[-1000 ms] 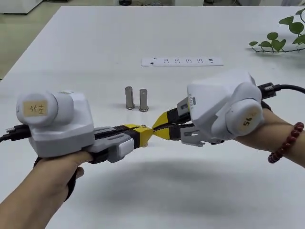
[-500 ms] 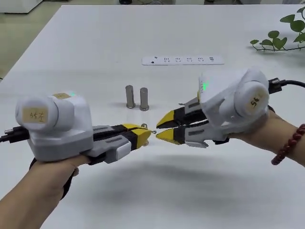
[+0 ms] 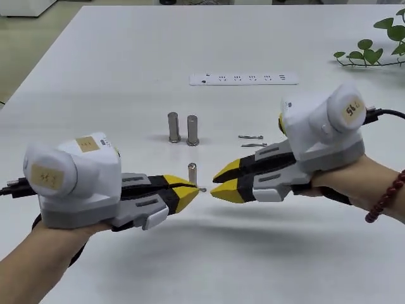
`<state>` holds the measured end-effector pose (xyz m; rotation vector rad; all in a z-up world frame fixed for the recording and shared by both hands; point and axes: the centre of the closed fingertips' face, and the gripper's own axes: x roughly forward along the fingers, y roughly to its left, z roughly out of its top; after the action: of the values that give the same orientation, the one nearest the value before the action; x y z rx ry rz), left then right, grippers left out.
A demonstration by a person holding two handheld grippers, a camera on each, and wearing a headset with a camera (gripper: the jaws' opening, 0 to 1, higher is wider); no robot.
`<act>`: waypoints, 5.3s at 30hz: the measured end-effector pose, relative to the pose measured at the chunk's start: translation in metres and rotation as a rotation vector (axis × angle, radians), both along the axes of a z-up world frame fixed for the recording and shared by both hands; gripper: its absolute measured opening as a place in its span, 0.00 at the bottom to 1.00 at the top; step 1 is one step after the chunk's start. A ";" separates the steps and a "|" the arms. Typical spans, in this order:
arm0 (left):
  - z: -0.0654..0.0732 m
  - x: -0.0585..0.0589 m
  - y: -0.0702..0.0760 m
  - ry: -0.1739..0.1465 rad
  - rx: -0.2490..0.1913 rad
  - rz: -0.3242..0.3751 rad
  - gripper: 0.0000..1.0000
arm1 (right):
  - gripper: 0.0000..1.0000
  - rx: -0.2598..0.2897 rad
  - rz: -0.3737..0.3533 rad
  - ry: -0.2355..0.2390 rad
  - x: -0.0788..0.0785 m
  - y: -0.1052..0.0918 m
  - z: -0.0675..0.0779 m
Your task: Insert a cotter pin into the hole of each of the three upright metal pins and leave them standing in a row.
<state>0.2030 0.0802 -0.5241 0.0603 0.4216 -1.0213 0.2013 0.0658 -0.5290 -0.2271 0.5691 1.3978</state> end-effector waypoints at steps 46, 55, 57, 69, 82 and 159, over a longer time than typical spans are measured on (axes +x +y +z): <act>0.014 -0.024 -0.011 0.006 -0.117 -0.108 0.02 | 0.00 -0.032 0.223 -0.123 -0.029 0.006 0.006; 0.005 -0.016 -0.002 -0.019 -0.061 -0.046 0.03 | 0.00 -0.070 0.199 -0.161 -0.020 0.000 0.005; 0.005 -0.014 -0.001 -0.026 -0.065 -0.035 0.05 | 0.00 -0.077 0.189 -0.166 -0.018 -0.001 0.005; 0.002 0.003 0.006 -0.094 -0.023 0.065 0.21 | 0.00 -0.175 0.126 -0.224 0.012 -0.012 -0.008; -0.020 0.024 0.014 -0.103 0.043 0.206 0.29 | 0.00 -0.241 0.098 -0.277 0.043 -0.015 -0.020; -0.064 0.071 0.008 -0.042 0.117 0.316 0.06 | 0.00 -0.268 0.183 -0.346 0.059 0.016 -0.037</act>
<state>0.2744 0.0879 -0.5878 0.1164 0.4371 -0.6831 0.2607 0.0814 -0.5655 -0.7371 0.4526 1.4143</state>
